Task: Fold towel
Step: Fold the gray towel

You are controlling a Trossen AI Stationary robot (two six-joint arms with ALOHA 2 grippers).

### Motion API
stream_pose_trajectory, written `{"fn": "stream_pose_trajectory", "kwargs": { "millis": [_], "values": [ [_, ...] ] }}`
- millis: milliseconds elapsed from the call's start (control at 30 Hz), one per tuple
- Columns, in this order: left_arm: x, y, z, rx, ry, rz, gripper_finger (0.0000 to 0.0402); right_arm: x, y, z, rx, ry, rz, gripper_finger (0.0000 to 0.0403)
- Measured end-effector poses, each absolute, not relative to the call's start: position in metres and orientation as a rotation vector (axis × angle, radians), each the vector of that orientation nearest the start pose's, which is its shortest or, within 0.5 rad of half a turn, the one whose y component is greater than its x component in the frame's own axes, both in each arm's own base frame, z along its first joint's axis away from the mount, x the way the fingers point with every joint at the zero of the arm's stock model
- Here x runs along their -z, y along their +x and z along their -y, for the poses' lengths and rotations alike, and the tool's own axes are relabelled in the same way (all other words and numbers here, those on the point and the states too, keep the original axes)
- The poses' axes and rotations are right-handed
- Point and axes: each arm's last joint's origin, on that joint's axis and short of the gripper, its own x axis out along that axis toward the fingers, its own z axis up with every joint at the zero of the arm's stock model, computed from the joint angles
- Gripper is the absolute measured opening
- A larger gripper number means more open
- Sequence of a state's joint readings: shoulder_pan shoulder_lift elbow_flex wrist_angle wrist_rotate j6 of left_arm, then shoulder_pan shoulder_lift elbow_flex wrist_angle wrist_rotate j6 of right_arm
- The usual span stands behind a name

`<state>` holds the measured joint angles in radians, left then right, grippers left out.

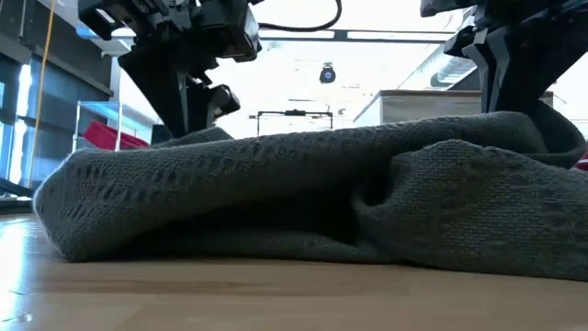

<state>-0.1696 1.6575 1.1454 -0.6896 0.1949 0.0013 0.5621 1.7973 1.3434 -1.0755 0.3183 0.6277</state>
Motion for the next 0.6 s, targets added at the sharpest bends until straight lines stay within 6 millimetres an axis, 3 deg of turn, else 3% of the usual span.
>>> {"fn": "stream_pose_trajectory", "kwargs": {
  "millis": [333, 600],
  "values": [
    [-0.2109, 0.3159, 0.0637, 0.362, -0.025, -1.182, 0.0177, -0.2120, 0.2838, -0.1682, 0.240, -0.120, -1.351, 0.0000],
    [-0.2126, 0.3108, 0.0681, 0.603, -0.215, -1.215, 0.0152, -0.2119, 0.2835, -0.1686, 0.241, -0.102, -1.357, 0.0000]
  ]
}}
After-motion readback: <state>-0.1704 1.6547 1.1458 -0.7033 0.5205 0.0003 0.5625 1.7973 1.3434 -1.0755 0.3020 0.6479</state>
